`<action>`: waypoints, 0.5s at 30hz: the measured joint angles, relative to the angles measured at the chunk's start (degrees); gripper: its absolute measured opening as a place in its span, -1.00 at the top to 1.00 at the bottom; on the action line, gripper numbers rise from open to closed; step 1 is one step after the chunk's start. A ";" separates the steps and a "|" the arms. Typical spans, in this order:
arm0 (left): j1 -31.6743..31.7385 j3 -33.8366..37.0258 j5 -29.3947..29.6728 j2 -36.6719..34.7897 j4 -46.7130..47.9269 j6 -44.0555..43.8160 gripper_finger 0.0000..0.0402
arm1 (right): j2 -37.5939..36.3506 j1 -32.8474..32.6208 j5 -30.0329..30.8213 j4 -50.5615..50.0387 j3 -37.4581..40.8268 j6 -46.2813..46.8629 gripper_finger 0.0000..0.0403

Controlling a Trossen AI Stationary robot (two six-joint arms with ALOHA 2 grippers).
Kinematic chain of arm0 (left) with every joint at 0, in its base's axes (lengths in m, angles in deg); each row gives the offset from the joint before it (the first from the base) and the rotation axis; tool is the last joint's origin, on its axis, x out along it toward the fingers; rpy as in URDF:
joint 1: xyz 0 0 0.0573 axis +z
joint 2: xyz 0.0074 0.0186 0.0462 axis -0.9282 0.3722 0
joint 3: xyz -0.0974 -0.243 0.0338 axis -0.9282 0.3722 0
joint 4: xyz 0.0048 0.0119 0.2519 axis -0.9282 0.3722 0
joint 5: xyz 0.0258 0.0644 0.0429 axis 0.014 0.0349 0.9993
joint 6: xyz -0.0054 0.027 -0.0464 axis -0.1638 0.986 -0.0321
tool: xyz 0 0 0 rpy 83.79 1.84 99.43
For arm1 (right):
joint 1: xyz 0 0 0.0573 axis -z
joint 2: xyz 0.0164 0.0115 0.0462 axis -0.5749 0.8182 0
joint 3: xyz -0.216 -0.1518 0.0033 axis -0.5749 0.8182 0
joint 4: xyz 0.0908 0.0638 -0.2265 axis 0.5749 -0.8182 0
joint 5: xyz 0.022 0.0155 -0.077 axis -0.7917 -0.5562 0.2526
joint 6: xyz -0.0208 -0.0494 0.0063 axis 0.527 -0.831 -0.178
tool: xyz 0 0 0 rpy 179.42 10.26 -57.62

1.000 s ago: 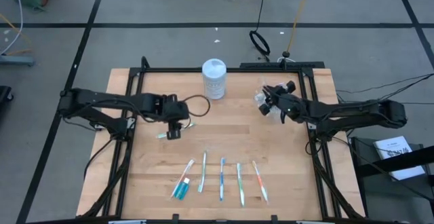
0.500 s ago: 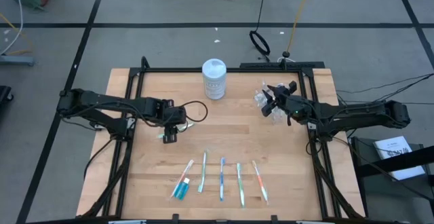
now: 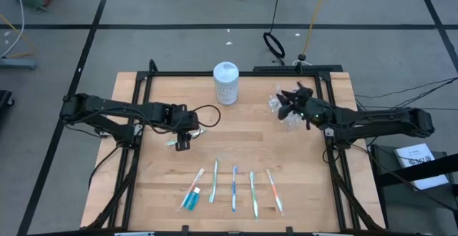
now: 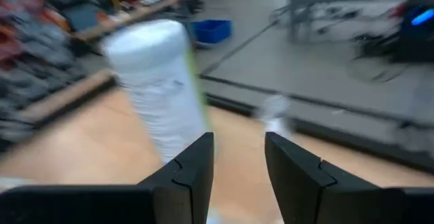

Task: Pick & Place toothbrushing station
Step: Put the orange toothbrush into the transparent organizer

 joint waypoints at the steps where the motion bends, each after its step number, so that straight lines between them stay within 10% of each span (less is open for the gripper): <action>1: 0.00 0.00 0.00 0.00 0.02 0.04 -0.01 | -0.66 0.00 -1.54 0.14 0.00 1.83 0.37; 15: 0.00 -0.01 -0.01 0.00 0.00 0.52 -0.01 | -1.49 0.00 5.96 -4.34 0.00 -5.01 0.38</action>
